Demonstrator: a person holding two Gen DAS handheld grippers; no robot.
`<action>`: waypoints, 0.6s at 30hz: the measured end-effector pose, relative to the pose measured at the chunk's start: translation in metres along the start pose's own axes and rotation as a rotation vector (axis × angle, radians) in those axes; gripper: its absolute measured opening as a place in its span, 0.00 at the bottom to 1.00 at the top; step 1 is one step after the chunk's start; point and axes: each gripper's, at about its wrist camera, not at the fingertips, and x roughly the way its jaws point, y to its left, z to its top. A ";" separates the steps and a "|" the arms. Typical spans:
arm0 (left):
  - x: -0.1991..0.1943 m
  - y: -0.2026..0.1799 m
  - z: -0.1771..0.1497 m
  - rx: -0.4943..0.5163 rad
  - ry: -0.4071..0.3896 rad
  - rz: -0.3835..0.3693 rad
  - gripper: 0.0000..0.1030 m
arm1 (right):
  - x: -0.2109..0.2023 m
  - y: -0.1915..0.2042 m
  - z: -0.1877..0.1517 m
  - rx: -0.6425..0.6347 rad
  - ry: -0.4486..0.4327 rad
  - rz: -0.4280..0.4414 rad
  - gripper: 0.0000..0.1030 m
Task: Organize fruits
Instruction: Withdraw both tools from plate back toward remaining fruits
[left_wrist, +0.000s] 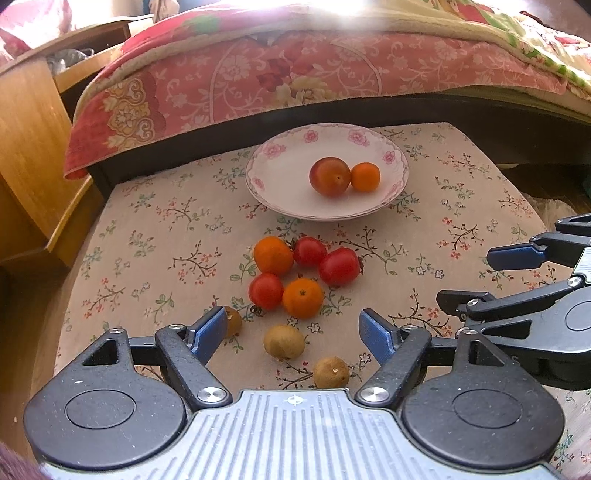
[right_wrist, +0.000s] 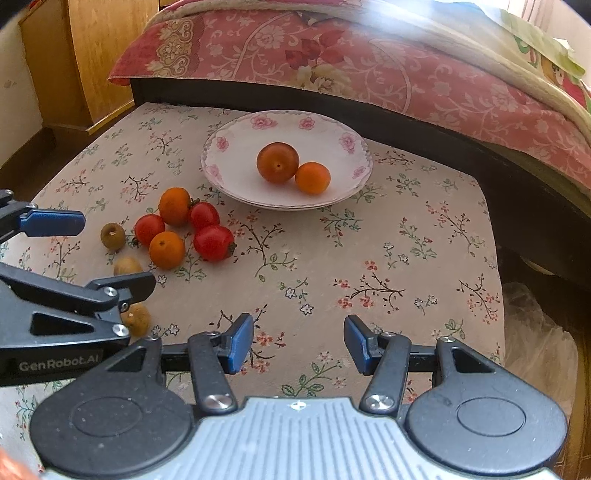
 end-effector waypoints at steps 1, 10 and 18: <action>0.000 0.000 0.000 0.000 0.000 0.000 0.81 | 0.000 0.000 0.000 -0.002 0.000 -0.001 0.55; -0.001 0.001 0.000 0.001 0.002 0.000 0.81 | 0.001 0.003 0.000 -0.017 -0.001 -0.005 0.55; -0.006 0.006 -0.005 -0.004 0.001 0.005 0.81 | -0.001 0.008 0.001 -0.033 -0.008 0.008 0.55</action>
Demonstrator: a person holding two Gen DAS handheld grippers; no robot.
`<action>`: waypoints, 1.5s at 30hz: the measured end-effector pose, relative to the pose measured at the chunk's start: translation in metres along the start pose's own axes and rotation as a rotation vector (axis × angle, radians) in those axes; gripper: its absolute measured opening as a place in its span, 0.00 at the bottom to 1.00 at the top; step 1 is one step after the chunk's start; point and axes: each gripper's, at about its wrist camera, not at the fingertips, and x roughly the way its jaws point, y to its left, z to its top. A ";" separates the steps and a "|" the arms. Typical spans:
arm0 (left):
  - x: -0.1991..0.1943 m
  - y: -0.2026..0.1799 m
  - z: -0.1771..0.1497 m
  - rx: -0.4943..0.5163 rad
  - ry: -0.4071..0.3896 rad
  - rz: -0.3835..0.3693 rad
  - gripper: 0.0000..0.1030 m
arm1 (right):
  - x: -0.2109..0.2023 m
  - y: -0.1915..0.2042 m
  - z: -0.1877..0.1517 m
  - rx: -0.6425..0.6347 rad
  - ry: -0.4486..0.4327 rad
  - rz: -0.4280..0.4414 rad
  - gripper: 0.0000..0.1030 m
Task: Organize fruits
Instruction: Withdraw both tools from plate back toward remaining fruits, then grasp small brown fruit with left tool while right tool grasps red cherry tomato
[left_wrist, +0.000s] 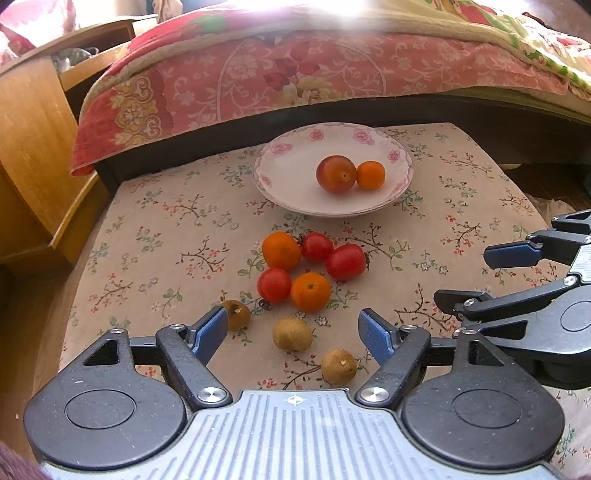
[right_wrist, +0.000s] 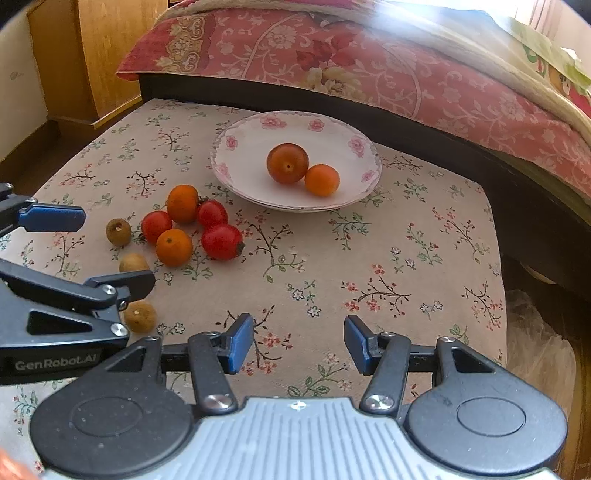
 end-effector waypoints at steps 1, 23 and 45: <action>-0.001 0.001 -0.002 0.004 0.001 -0.001 0.81 | 0.000 0.001 0.000 -0.003 0.000 0.007 0.55; 0.020 -0.005 -0.029 0.015 0.038 -0.106 0.62 | 0.002 -0.008 -0.002 0.018 -0.039 0.105 0.55; 0.017 -0.006 -0.034 0.002 0.041 -0.157 0.31 | 0.039 0.004 0.021 -0.099 -0.134 0.235 0.54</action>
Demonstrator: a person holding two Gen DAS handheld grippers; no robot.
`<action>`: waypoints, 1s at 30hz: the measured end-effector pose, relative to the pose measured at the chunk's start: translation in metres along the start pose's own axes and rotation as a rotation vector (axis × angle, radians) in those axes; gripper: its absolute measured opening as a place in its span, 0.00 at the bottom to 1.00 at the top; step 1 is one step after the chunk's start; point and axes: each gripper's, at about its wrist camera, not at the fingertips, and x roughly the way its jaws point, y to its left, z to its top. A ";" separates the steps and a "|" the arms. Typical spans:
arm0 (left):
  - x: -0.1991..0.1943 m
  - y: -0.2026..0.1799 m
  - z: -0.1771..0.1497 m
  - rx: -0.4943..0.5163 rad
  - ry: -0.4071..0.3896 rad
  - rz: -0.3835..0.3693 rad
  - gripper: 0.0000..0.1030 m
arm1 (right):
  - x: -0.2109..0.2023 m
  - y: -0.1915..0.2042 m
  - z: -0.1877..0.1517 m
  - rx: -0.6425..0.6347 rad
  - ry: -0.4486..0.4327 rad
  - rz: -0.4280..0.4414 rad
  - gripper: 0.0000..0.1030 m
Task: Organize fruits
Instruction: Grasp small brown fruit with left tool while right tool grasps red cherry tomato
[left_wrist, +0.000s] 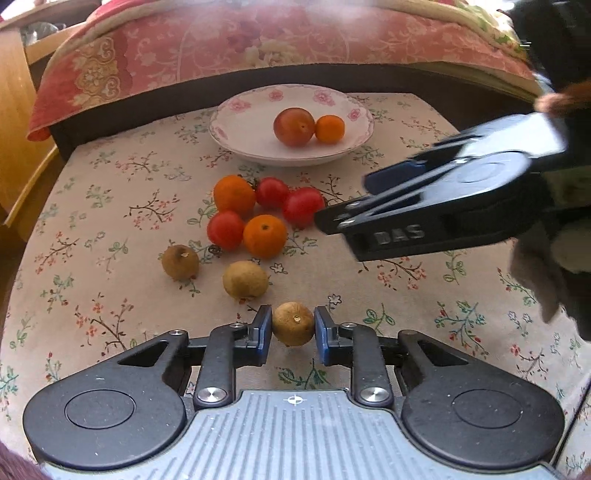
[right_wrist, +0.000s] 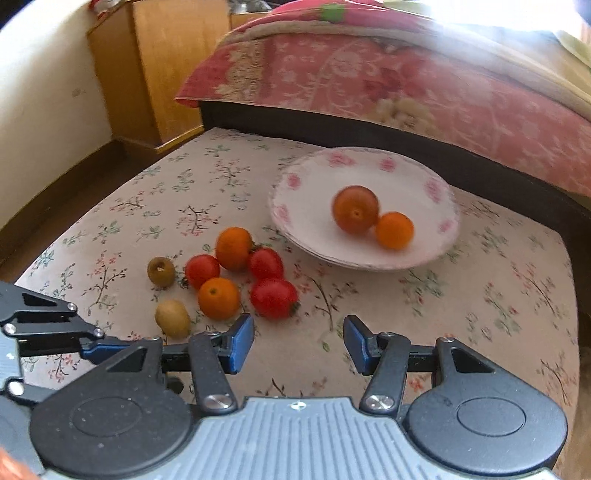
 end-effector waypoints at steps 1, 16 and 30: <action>0.000 0.000 -0.001 0.001 0.000 -0.005 0.31 | 0.003 0.000 0.001 -0.014 0.001 0.002 0.54; 0.002 0.002 -0.009 0.024 0.018 -0.025 0.35 | 0.037 0.004 0.012 -0.109 0.013 0.085 0.36; -0.003 -0.007 -0.013 0.059 0.019 0.016 0.35 | 0.001 0.005 -0.017 -0.103 0.078 0.023 0.35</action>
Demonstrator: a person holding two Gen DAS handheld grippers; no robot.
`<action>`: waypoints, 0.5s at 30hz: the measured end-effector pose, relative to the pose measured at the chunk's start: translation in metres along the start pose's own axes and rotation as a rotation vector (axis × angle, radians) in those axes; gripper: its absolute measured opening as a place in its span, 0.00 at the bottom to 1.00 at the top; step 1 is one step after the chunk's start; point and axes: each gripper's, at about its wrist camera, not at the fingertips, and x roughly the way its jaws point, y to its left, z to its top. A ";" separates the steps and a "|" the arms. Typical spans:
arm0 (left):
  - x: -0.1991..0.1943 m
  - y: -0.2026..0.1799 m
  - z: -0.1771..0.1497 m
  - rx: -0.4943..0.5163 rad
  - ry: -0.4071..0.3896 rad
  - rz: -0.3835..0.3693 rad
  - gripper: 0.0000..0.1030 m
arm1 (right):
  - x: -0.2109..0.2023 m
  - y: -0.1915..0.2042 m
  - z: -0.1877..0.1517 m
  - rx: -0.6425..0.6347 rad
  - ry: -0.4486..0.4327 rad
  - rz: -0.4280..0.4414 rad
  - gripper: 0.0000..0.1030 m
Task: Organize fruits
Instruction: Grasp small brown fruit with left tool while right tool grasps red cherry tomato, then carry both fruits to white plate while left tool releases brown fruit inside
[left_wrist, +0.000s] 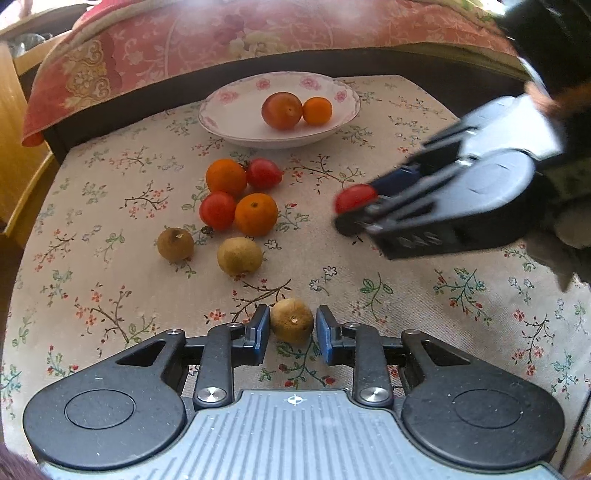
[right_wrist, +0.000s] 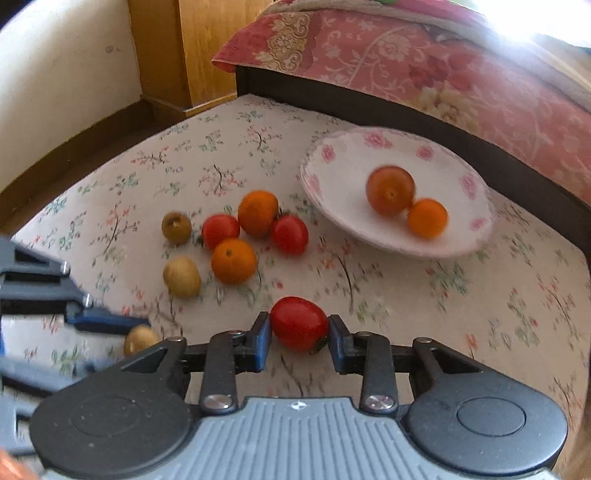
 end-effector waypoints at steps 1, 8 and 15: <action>0.000 -0.001 0.000 0.007 -0.001 0.005 0.35 | -0.002 0.000 -0.003 -0.004 0.003 -0.005 0.35; -0.001 -0.003 -0.004 0.024 -0.014 0.030 0.44 | -0.017 0.001 -0.020 -0.028 0.033 -0.024 0.35; -0.001 -0.001 -0.005 0.031 -0.032 0.049 0.59 | -0.020 0.003 -0.022 -0.050 0.025 0.006 0.37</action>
